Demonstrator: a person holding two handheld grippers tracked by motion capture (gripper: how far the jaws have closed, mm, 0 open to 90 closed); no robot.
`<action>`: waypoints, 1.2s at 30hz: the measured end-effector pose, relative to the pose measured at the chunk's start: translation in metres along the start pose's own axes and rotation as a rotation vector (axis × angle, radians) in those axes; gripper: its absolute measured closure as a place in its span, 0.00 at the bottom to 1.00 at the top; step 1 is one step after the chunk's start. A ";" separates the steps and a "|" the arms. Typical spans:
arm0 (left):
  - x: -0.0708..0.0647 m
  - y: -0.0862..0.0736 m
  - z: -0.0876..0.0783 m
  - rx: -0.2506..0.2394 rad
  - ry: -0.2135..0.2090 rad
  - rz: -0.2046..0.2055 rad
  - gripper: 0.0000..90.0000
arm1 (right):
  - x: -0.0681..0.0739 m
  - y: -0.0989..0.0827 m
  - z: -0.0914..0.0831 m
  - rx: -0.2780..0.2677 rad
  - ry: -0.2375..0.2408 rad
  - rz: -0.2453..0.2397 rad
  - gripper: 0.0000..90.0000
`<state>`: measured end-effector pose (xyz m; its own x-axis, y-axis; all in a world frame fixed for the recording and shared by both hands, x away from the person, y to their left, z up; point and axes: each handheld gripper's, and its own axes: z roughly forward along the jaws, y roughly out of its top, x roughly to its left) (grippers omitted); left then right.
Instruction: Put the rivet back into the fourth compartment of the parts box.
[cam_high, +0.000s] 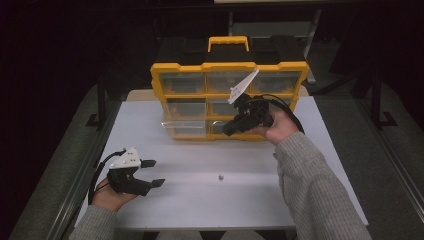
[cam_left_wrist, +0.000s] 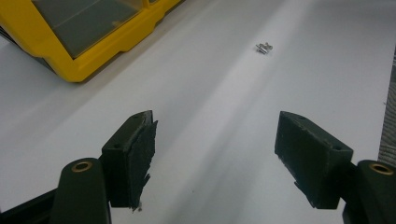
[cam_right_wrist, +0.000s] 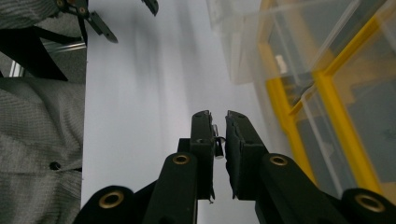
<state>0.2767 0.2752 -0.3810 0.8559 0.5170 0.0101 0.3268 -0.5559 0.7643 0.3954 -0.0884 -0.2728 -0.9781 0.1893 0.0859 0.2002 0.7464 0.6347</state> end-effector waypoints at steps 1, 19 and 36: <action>0.000 0.000 0.000 0.000 -0.001 -0.003 0.32 | 0.000 0.003 -0.002 -0.002 -0.001 -0.006 0.89; 0.000 -0.001 -0.001 -0.007 0.000 -0.013 0.32 | -0.003 0.047 -0.025 -0.039 -0.019 -0.049 0.94; 0.001 -0.001 0.000 -0.002 -0.003 -0.015 0.32 | -0.010 0.078 -0.023 -0.016 -0.001 -0.060 0.95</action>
<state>0.2767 0.2764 -0.3820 0.8521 0.5233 -0.0028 0.3386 -0.5472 0.7655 0.4200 -0.0470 -0.2062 -0.9882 0.1456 0.0466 0.1407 0.7463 0.6506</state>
